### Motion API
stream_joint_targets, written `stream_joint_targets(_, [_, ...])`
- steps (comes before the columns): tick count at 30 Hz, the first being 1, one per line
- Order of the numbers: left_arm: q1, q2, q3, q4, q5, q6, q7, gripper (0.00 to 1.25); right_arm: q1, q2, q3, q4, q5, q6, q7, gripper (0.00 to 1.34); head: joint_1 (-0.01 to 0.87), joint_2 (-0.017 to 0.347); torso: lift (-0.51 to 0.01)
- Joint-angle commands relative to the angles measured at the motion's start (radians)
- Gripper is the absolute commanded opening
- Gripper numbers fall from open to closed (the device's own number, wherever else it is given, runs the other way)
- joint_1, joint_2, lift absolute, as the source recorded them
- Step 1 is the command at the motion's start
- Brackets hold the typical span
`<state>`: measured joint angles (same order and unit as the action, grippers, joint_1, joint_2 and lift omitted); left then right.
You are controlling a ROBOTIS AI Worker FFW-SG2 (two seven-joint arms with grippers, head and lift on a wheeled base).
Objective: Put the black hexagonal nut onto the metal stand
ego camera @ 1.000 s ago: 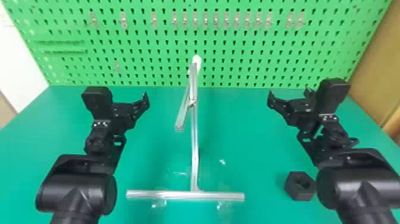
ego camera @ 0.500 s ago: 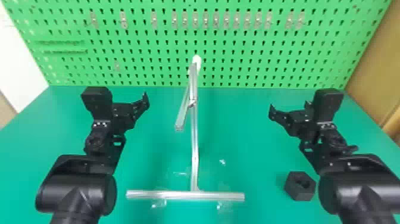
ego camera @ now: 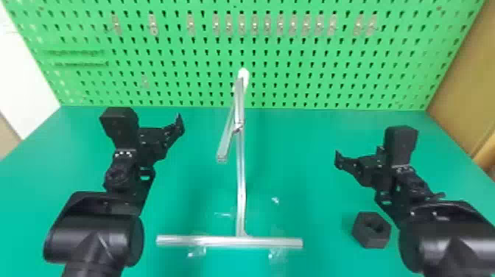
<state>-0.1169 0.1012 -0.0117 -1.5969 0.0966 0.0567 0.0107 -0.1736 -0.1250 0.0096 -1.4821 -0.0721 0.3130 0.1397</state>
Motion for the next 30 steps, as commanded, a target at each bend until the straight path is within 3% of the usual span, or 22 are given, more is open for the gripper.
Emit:
stream_joint_targets(1, [0.0,0.0,0.001,0.0,0.0,0.0,0.0,1.09,0.009,0.001,-0.016,0.0,0.017,0.035,0.015,1.25,0.693,0.081,-0.001])
stream_joint_targets(30, [0.003,0.0,0.002,0.0,0.0,-0.002,0.0,1.09,0.055,-0.005,-0.114,0.054,0.12,0.204,0.101,1.25,0.693,0.081,-0.001])
